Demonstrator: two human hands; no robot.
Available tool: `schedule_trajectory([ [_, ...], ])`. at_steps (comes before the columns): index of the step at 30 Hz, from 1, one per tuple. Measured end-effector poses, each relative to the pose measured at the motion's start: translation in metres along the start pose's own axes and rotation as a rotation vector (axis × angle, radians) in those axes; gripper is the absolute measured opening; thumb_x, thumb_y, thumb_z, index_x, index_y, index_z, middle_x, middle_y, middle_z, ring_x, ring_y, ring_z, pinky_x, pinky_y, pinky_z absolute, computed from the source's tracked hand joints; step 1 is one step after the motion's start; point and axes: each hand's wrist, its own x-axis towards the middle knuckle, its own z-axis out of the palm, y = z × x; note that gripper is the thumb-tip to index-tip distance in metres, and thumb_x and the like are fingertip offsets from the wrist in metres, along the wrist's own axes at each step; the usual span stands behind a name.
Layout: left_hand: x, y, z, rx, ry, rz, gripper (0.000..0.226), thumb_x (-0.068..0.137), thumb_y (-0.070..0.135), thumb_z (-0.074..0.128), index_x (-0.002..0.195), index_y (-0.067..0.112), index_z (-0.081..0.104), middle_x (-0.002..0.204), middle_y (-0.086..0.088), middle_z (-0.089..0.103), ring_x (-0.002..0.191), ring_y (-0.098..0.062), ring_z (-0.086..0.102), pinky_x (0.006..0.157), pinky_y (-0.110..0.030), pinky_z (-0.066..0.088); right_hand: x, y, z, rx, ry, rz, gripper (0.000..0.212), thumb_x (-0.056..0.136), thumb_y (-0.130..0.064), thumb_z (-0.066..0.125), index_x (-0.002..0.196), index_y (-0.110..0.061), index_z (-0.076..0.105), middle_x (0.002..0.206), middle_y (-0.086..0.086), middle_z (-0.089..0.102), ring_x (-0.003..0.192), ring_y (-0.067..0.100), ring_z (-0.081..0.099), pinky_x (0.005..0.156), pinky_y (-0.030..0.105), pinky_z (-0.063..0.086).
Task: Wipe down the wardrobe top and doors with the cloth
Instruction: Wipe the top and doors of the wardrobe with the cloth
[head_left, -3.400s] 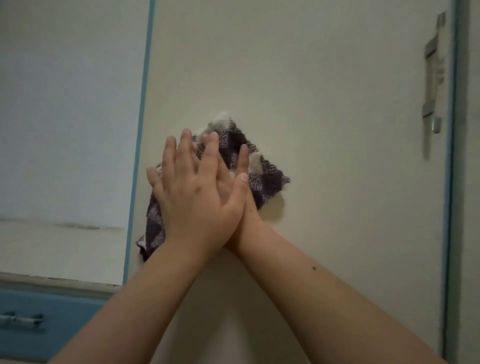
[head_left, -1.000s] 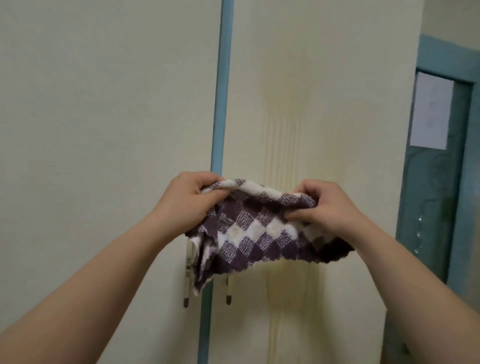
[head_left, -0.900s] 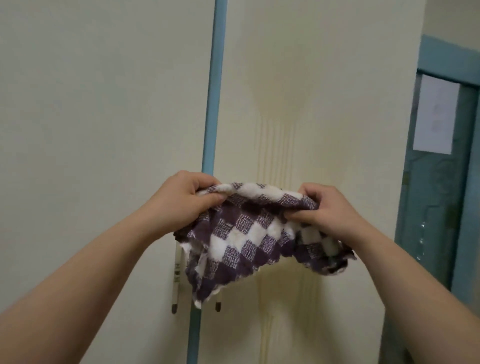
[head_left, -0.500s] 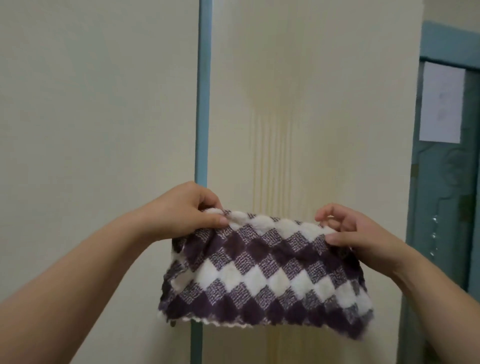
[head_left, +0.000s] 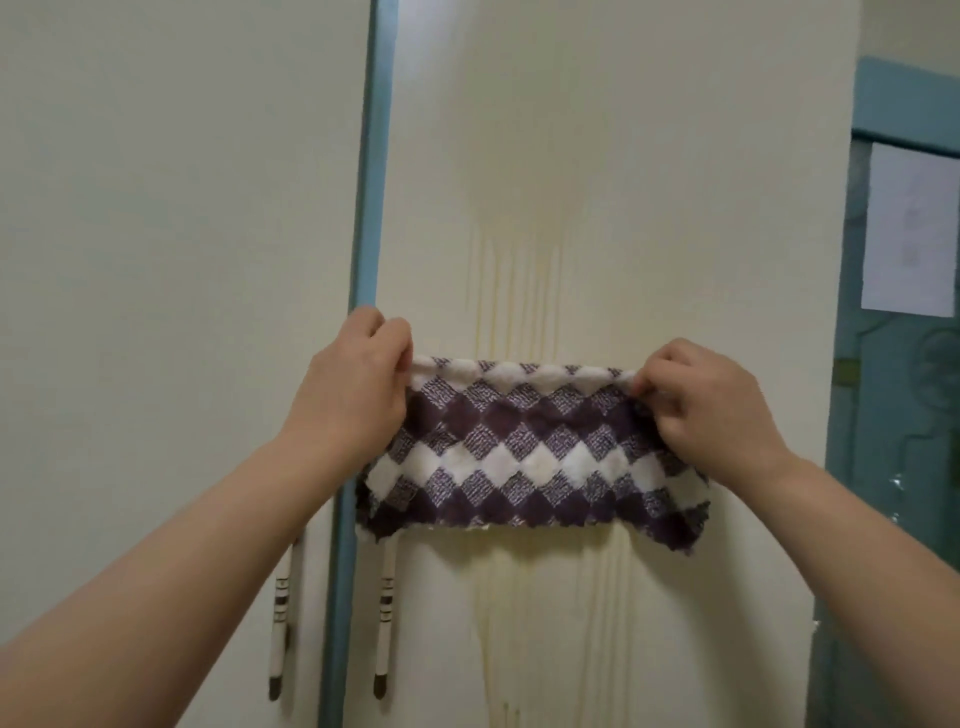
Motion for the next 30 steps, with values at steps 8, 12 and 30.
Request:
schedule_trajectory([
  [8,-0.009,0.009,0.02,0.517,0.101,0.054,0.017,0.055,-0.009,0.049,0.054,0.007,0.053,0.066,-0.012,0.048,0.065,-0.025,0.037,0.055,-0.033,0.019,-0.001,0.006,0.021,-0.416,0.19,-0.09,0.017,0.071,-0.004,0.073,0.078,-0.02,0.074,0.066,0.006,0.052,0.058,0.025,0.043,0.061,0.031,0.016],
  [12,-0.004,0.043,0.016,0.566,-0.091,-0.093,0.016,0.061,-0.005,0.045,0.061,0.001,0.059,0.067,-0.01,0.047,0.066,-0.03,0.052,0.051,-0.028,0.019,0.002,-0.019,0.015,-0.485,-0.068,0.074,0.017,0.049,-0.004,0.075,0.058,-0.014,0.066,0.05,0.004,0.054,0.041,0.023,0.049,0.055,0.026,0.017],
  [30,-0.024,0.064,0.11,0.264,0.026,-0.43,0.084,0.077,0.08,0.014,0.145,0.03,0.021,0.148,-0.03,0.016,0.134,-0.048,0.011,0.086,-0.08,0.017,-0.03,-0.063,0.083,-0.134,0.021,0.283,0.054,0.087,-0.036,0.039,0.141,-0.036,0.034,0.151,0.011,0.03,0.129,0.049,0.027,0.082,0.062,0.038],
])
